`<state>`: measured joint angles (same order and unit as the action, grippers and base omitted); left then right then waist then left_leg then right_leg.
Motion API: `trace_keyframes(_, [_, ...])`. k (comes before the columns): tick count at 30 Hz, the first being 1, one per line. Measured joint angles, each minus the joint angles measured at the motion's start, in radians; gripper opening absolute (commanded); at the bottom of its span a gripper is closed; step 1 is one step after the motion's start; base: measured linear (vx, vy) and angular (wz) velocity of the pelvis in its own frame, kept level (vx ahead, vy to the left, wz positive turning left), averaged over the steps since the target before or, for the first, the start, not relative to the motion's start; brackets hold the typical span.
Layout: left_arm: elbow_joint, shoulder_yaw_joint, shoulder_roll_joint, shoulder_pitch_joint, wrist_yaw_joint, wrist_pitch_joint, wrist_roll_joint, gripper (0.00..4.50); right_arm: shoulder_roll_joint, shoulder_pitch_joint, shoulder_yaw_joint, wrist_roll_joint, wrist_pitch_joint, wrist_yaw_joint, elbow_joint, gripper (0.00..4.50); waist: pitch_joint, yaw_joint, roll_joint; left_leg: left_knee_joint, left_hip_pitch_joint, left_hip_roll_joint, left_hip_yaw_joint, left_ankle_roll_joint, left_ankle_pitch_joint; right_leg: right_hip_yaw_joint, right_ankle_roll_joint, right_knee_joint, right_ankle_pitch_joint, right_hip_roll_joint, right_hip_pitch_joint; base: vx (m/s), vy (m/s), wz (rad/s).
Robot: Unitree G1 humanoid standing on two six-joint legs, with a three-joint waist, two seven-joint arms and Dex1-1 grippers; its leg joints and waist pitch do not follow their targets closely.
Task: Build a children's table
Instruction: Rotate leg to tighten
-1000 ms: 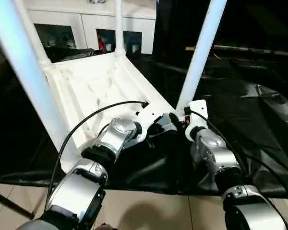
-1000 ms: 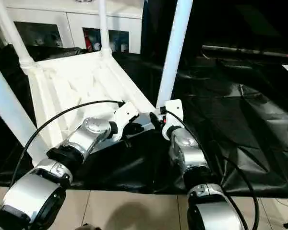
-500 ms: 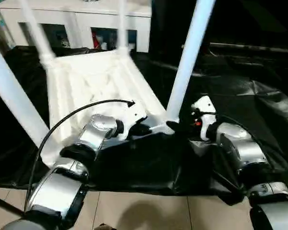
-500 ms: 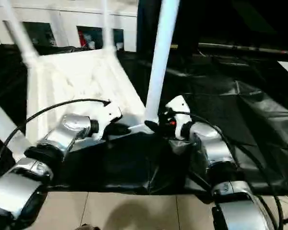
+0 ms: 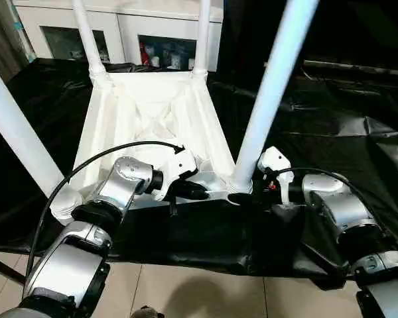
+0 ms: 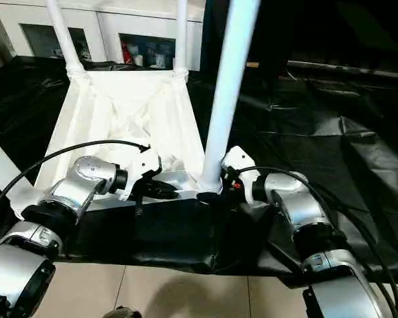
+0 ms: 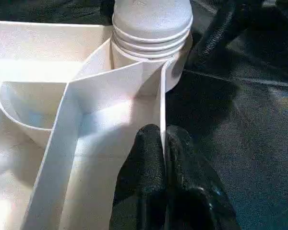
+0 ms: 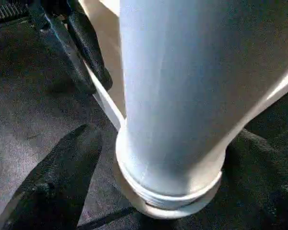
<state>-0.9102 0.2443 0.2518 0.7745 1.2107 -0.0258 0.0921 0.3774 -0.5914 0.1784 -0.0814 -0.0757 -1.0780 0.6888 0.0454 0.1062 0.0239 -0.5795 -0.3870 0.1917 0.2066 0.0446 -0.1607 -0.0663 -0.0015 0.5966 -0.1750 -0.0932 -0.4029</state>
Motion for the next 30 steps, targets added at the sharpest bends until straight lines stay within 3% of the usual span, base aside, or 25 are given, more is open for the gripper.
trace_keyframes(8, [0.02,0.0,0.006,-0.011,0.021,0.0,0.0,0.0,0.001,0.0,-0.006,-0.004,-0.001,-0.019,0.003,2.86,0.0,0.004,0.0,0.0,0.0,0.0,0.0,0.0,0.0,0.0,0.0,0.0,0.0,0.0,0.0,0.0,0.0,0.0])
trace_keyframes(16, [0.02,0.0,0.006,-0.012,0.011,0.0,0.002,0.0,-0.015,0.005,-0.024,-0.01,-0.003,0.002,0.015,2.76,0.0,0.003,0.0,0.0,0.0,0.0,0.0,0.0,0.0,0.0,0.0,0.0,0.0,0.0,0.0,0.0,0.0,0.0])
trace_keyframes(20, [-0.031,-0.011,-0.054,0.013,-0.197,0.013,0.031,0.0,-0.109,-0.001,-0.115,-0.021,0.0,0.268,0.09,2.75,0.0,-0.015,0.002,-0.003,0.003,0.0,0.0,0.0,0.0,0.001,0.0,0.004,0.0,0.0,0.0,0.0,0.0,0.0])
trace_keyframes(24, [-0.075,-0.026,-0.173,0.052,-0.444,0.102,0.057,0.0,-0.237,-0.008,-0.221,-0.031,-0.019,0.653,0.115,2.75,0.0,-0.024,0.002,-0.003,0.004,-0.001,0.0,0.001,0.0,0.002,0.005,0.003,-0.003,0.0,0.001,0.0,0.0,0.0])
trace_keyframes(30, [-0.088,-0.03,-0.219,0.062,-0.526,0.127,0.06,0.0,-0.294,-0.009,-0.236,-0.005,-0.021,0.795,0.104,2.75,-0.002,-0.022,-0.001,-0.002,0.004,-0.001,0.0,0.001,0.0,0.003,0.005,0.003,-0.003,0.0,0.002,0.0,0.0,0.0])
